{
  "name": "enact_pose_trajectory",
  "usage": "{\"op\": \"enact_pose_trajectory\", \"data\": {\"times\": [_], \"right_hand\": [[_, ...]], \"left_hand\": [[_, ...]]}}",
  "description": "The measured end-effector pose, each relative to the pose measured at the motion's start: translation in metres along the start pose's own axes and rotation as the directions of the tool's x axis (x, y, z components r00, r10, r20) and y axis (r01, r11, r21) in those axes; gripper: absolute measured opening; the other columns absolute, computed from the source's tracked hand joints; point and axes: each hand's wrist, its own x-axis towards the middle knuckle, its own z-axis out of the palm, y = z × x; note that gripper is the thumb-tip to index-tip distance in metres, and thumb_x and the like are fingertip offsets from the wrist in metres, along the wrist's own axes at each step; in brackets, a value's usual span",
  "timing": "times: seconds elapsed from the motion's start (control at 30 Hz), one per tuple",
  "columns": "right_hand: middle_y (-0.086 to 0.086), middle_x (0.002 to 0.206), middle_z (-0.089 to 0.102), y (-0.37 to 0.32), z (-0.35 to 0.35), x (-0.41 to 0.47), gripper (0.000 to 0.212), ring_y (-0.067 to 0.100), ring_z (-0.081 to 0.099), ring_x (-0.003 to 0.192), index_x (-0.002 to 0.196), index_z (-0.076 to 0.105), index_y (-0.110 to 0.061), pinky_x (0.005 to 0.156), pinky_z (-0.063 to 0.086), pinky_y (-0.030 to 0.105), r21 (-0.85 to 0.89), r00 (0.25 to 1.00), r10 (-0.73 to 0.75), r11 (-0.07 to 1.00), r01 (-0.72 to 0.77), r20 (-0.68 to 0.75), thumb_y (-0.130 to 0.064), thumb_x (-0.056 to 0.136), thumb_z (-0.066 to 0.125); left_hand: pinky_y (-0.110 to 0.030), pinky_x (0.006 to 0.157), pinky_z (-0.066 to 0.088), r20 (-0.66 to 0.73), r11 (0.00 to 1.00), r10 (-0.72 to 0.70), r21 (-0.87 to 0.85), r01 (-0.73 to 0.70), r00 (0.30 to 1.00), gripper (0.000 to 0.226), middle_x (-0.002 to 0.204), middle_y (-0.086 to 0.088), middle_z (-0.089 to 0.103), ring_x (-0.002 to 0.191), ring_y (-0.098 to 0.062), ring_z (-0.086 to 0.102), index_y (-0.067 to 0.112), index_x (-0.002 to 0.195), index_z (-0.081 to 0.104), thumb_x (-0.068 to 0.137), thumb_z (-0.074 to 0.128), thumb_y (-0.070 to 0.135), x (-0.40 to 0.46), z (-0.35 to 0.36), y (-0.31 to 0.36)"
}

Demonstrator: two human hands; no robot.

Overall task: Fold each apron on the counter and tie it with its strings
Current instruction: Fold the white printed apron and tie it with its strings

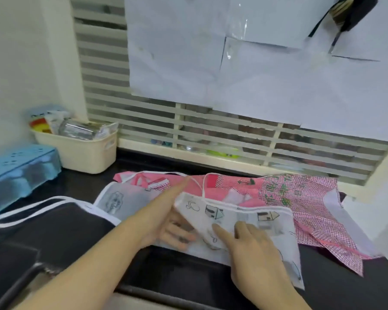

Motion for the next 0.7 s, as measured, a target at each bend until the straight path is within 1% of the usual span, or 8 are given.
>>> {"op": "enact_pose_trajectory", "data": {"times": [0.1, 0.2, 0.33, 0.4, 0.47, 0.53, 0.6, 0.7], "right_hand": [[0.001, 0.079, 0.054, -0.007, 0.011, -0.001, 0.095, 0.026, 0.058, 0.066, 0.117, 0.078, -0.026, 0.056, 0.051, 0.036, -0.021, 0.998, -0.037, 0.999, 0.038, 0.045, -0.007, 0.024, 0.080], [0.001, 0.087, 0.056, 0.011, 0.009, -0.009, 0.095, 0.029, 0.059, 0.072, 0.121, 0.076, -0.018, 0.057, 0.051, 0.038, 0.010, 0.996, 0.086, 0.996, -0.086, 0.024, -0.004, 0.028, 0.080], [0.007, 0.102, 0.060, 0.049, 0.001, -0.034, 0.098, 0.037, 0.060, 0.085, 0.130, 0.070, -0.015, 0.065, 0.050, 0.042, 0.070, 0.898, 0.433, 0.896, -0.439, 0.081, -0.018, 0.036, 0.098], [0.006, 0.122, 0.060, 0.055, -0.004, -0.041, 0.087, 0.035, 0.062, 0.104, 0.143, 0.058, -0.029, 0.071, 0.047, 0.040, 0.122, 0.789, 0.598, 0.780, -0.613, 0.141, -0.030, 0.062, 0.090], [0.003, 0.132, 0.061, 0.052, -0.007, -0.043, 0.068, 0.032, 0.061, 0.116, 0.148, 0.046, -0.039, 0.081, 0.048, 0.042, 0.234, 0.676, 0.696, 0.634, -0.737, 0.243, -0.042, 0.084, 0.070], [0.006, 0.115, 0.070, 0.050, -0.004, -0.041, 0.059, 0.033, 0.064, 0.108, 0.144, 0.049, -0.036, 0.087, 0.051, 0.044, 0.325, 0.620, 0.721, 0.532, -0.782, 0.312, -0.045, 0.089, 0.066], [0.001, 0.094, 0.071, 0.046, -0.003, -0.037, 0.048, 0.028, 0.064, 0.092, 0.134, 0.057, -0.033, 0.081, 0.050, 0.043, 0.440, 0.619, 0.714, 0.464, -0.769, 0.328, -0.041, 0.089, 0.071], [-0.002, 0.082, 0.072, 0.036, -0.006, -0.031, 0.033, 0.019, 0.065, 0.082, 0.123, 0.061, -0.032, 0.074, 0.046, 0.039, 0.587, 0.623, 0.712, 0.365, -0.723, 0.325, -0.037, 0.093, 0.070]], "left_hand": [[-0.057, 0.081, 0.064, -0.080, 0.976, 0.014, 0.217, 0.004, 0.997, 0.033, 0.095, -0.020, 0.080, 0.085, -0.039, 0.079, 0.008, 0.123, 0.063, 0.099, 0.071, 0.029, -0.002, -0.013, -0.013], [-0.049, 0.078, 0.066, -0.192, 0.954, 0.120, 0.292, -0.060, 0.974, 0.022, 0.089, -0.013, 0.080, 0.078, -0.031, 0.080, 0.012, 0.117, 0.062, 0.098, 0.056, 0.001, 0.005, -0.014, -0.023], [-0.033, 0.064, 0.061, -0.305, 0.918, 0.283, 0.361, -0.164, 0.909, 0.040, 0.091, -0.001, 0.079, 0.072, -0.023, 0.078, 0.030, 0.106, 0.071, 0.091, 0.050, -0.001, 0.003, -0.029, -0.025], [-0.035, 0.066, 0.062, -0.349, 0.911, 0.324, 0.366, -0.190, 0.879, 0.042, 0.091, -0.002, 0.079, 0.074, -0.022, 0.078, 0.030, 0.107, 0.071, 0.090, 0.050, -0.002, -0.002, -0.042, -0.026], [-0.041, 0.074, 0.065, -0.389, 0.912, 0.347, 0.354, -0.209, 0.853, 0.038, 0.086, -0.004, 0.080, 0.076, -0.024, 0.078, 0.025, 0.104, 0.073, 0.089, 0.051, -0.003, -0.007, -0.054, -0.028], [-0.042, 0.072, 0.065, -0.417, 0.914, 0.361, 0.335, -0.227, 0.834, 0.033, 0.082, -0.002, 0.080, 0.074, -0.026, 0.078, 0.023, 0.100, 0.073, 0.091, 0.053, -0.002, -0.012, -0.064, -0.029], [-0.038, 0.067, 0.064, -0.445, 0.907, 0.380, 0.353, -0.232, 0.811, 0.032, 0.082, -0.003, 0.079, 0.072, -0.025, 0.078, 0.023, 0.099, 0.073, 0.093, 0.052, -0.001, -0.018, -0.073, -0.031], [-0.032, 0.064, 0.063, -0.478, 0.885, 0.411, 0.414, -0.214, 0.776, 0.035, 0.091, -0.003, 0.077, 0.074, -0.023, 0.076, 0.027, 0.102, 0.070, 0.094, 0.049, 0.000, -0.024, -0.090, -0.032]]}}
